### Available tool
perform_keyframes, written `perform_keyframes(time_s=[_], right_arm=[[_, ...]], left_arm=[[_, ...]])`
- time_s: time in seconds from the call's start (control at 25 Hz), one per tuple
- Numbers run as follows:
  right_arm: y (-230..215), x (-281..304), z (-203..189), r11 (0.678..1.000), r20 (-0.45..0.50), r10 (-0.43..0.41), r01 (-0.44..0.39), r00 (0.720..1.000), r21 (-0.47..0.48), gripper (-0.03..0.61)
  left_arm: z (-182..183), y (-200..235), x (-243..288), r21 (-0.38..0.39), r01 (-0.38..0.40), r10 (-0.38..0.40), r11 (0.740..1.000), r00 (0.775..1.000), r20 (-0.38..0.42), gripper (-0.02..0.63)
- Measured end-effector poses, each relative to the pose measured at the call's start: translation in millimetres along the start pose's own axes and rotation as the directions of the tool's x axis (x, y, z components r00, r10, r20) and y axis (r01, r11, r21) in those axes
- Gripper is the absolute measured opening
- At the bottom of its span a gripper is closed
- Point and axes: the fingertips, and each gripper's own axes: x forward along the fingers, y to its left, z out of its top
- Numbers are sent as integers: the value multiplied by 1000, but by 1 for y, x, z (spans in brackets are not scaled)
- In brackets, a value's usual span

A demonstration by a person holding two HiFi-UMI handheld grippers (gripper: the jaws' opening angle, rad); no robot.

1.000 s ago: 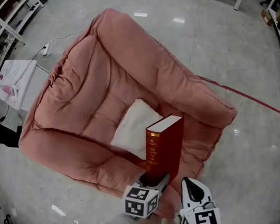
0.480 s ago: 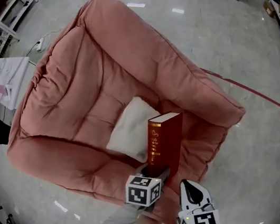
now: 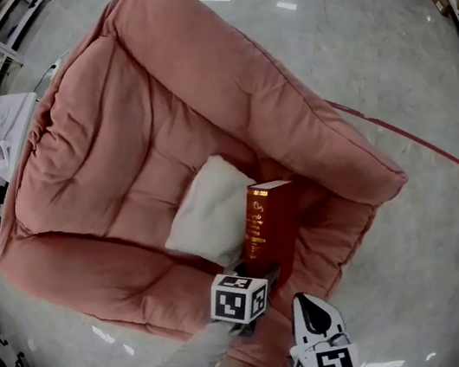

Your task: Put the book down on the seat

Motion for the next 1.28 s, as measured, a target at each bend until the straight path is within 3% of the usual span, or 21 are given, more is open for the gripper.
perform_keyframes(time_s=[0.52, 0.56, 0.72, 1.28], right_arm=[[7, -5, 0, 1000, -2, 13, -13, 1000, 13, 5], [9, -7, 1, 1000, 0, 17, -17, 1000, 10, 5], [17, -15, 5, 999, 5, 34, -34, 999, 0, 5], [38, -65, 24, 996, 57, 65, -61, 996, -65, 5]], left_arm=[[1, 7, 15, -6, 13, -13, 1000, 999, -34, 254], [2, 6, 13, -9, 19, -20, 1000, 999, -25, 298], [2, 3, 0, -14, 15, -15, 1000, 1000, -15, 345], [-18, -24, -69, -35, -4, 6, 999, 999, 54, 348]])
